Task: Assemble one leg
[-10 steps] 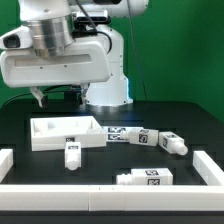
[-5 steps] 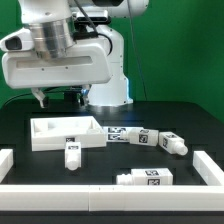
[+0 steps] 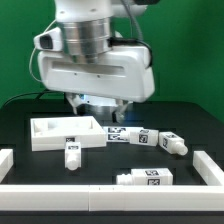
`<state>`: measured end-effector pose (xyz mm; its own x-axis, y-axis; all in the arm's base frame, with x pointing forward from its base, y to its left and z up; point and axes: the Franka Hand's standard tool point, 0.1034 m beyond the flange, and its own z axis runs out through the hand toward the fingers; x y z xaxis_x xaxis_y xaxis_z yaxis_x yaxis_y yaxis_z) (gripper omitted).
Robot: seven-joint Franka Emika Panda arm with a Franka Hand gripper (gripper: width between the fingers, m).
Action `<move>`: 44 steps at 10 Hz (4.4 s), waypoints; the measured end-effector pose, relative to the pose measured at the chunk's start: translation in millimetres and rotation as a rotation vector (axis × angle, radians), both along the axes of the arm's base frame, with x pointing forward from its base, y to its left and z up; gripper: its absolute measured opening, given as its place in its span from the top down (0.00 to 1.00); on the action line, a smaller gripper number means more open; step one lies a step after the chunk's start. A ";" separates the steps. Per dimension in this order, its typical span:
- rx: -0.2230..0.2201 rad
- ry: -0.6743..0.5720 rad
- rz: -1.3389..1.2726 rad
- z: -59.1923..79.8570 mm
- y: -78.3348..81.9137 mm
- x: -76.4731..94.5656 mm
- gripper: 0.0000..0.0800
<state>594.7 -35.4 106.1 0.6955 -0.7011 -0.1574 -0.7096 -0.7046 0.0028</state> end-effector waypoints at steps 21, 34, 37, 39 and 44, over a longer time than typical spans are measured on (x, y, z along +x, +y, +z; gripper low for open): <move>-0.064 -0.011 -0.115 -92.6 61.8 10.3 0.51; 0.011 -0.090 0.231 -4.5 -61.3 -30.6 0.65; -0.035 -0.105 0.329 -45.5 -112.7 -49.8 0.65; -0.074 -0.106 0.347 -79.8 -116.8 -52.5 0.65; -0.084 -0.108 0.357 -89.3 -116.0 -53.4 0.58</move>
Offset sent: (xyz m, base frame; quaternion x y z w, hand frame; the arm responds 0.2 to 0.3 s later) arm 0.0000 0.0000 0.0000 0.0000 0.0000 0.0000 1.0000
